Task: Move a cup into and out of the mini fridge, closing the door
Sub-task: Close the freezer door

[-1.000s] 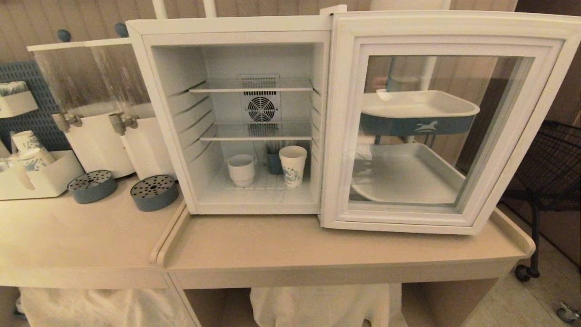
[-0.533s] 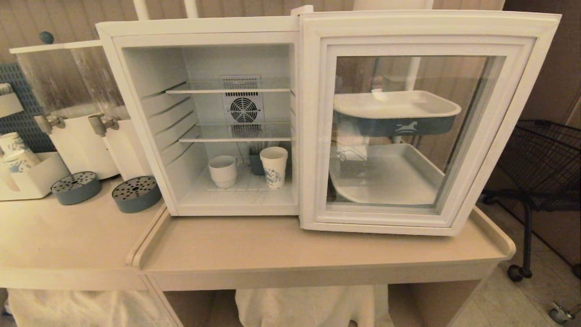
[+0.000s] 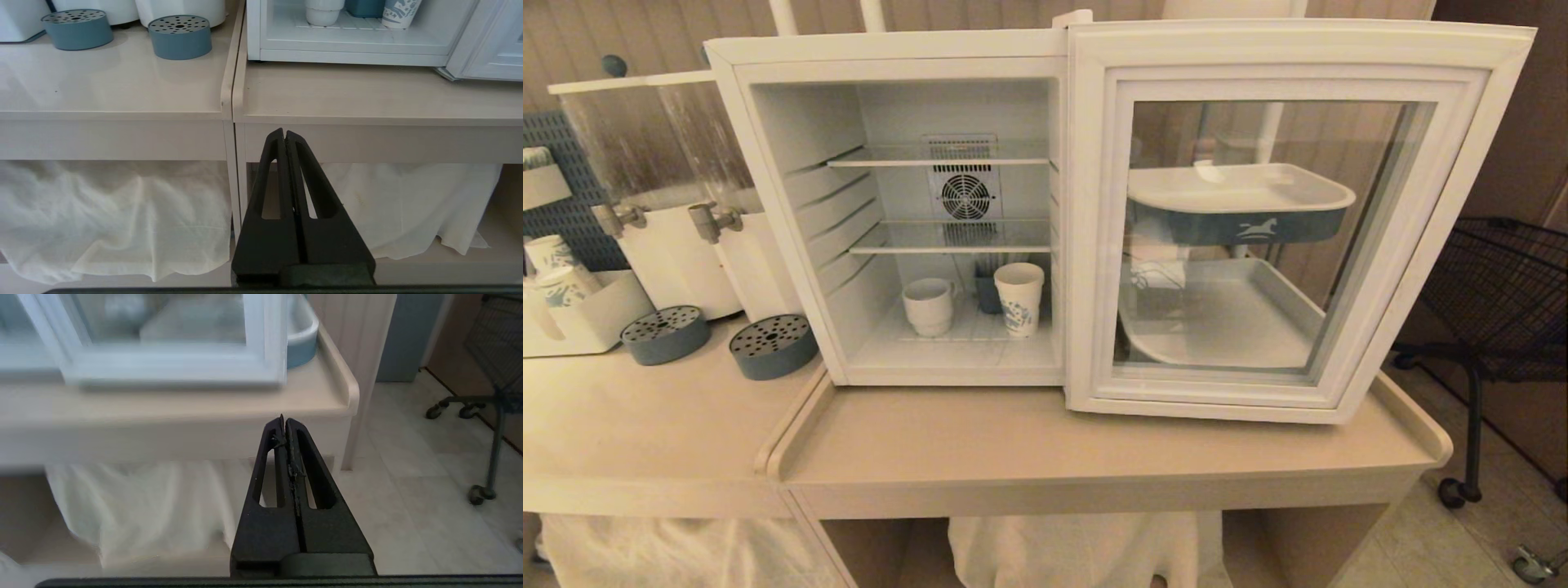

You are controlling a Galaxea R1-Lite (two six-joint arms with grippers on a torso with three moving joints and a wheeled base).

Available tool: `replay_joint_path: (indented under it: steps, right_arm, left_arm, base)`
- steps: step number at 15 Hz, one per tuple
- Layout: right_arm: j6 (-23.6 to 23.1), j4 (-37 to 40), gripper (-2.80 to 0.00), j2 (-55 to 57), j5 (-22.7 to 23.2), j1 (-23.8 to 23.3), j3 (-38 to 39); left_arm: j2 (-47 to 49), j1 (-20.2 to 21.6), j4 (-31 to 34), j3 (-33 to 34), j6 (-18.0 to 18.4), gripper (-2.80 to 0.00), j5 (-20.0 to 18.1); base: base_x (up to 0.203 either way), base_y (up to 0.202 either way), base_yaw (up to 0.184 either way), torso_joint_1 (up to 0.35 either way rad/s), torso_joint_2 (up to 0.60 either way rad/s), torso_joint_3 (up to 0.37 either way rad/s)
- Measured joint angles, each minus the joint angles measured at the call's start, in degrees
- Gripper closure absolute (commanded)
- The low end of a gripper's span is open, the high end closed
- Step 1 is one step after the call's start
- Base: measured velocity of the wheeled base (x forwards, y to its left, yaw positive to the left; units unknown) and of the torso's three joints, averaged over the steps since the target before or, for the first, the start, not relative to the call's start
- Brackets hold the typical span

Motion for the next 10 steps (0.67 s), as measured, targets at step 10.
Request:
replay_joint_path:
  steps: [10]
  right_arm:
    - [6.7, 16.4, 0.0, 23.2, -25.7, 15.7, -58.9]
  left_arm:
    - [0.0, 0.0, 0.0, 0.0, 0.0, 0.0, 0.0]
  base:
    - [0.0, 0.0, 0.0, 0.0, 0.0, 0.0]
